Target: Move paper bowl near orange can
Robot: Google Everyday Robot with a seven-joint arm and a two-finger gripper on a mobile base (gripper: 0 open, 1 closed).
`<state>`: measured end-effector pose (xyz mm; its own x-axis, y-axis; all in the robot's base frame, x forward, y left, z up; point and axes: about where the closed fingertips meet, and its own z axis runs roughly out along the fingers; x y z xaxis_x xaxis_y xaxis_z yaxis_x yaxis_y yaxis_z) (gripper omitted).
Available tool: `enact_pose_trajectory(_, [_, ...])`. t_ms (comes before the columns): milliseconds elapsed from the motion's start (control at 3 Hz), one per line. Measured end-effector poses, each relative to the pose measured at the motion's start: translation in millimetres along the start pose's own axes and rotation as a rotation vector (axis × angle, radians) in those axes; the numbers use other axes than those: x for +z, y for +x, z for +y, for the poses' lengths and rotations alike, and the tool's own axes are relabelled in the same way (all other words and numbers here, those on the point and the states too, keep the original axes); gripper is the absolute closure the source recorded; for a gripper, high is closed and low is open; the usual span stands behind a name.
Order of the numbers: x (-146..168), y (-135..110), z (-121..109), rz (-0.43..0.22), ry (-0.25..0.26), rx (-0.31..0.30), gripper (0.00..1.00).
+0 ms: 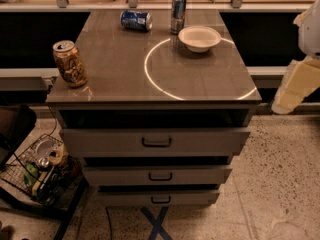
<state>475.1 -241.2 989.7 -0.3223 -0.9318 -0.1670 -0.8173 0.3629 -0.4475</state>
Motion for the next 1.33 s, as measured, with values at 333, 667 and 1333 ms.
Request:
enact_pose_trajectory(333, [14.6, 1.7, -56.7, 0.0, 0.189, 0.032, 0.0])
enact_pose_trajectory(667, [25.2, -4.5, -115.7, -0.059, 0.344, 0.033, 0.0])
enact_pose_trajectory(1333, [79.4, -73.0, -179.4, -0.363, 0.445, 0.008, 0.0])
